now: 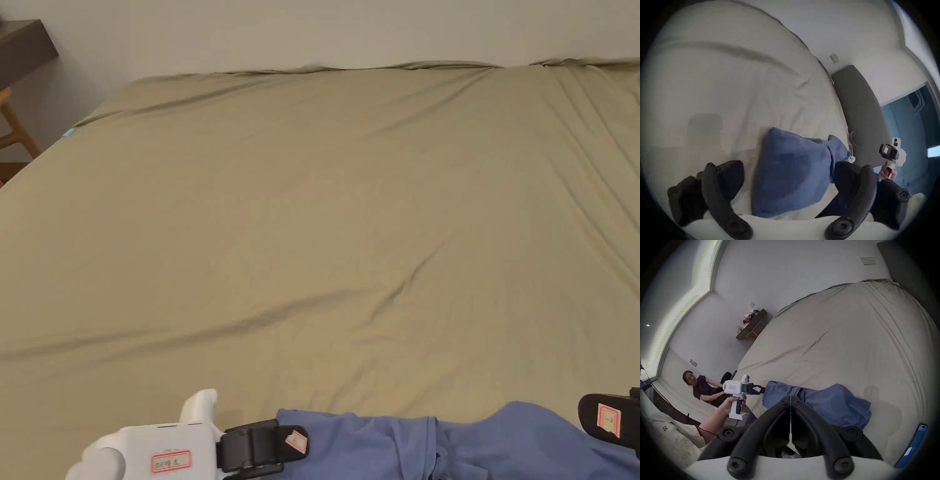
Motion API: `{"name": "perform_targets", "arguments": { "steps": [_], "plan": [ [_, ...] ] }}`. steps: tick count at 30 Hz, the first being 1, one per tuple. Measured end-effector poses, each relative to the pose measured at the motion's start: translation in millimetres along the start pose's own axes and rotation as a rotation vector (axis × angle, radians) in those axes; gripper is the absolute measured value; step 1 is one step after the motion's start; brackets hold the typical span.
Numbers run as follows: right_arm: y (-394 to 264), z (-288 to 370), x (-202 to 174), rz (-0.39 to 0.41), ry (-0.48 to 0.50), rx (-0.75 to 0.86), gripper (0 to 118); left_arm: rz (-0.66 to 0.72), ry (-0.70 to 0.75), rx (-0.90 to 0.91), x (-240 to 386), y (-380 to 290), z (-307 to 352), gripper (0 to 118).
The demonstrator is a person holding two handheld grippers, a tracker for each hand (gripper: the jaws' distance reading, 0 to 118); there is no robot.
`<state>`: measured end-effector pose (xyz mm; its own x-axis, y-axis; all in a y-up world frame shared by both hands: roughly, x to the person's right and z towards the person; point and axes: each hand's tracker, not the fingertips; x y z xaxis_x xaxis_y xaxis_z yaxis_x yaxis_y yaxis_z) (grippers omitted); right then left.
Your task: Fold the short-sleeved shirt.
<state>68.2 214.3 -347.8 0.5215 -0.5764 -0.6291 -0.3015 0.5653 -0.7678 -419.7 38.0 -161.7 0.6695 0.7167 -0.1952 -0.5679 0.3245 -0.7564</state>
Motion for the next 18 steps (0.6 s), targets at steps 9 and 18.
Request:
{"name": "perform_targets", "arguments": {
  "steps": [9,18],
  "plan": [
    [-2,-6,-9,0.04,-0.035,-0.038,3,0.053,0.04,-0.005,20,-9,-28,25],
    [1,8,-16,0.1,-0.287,-0.032,3,0.017,0.066,0.118,43,5,35,21]
  ]
}}
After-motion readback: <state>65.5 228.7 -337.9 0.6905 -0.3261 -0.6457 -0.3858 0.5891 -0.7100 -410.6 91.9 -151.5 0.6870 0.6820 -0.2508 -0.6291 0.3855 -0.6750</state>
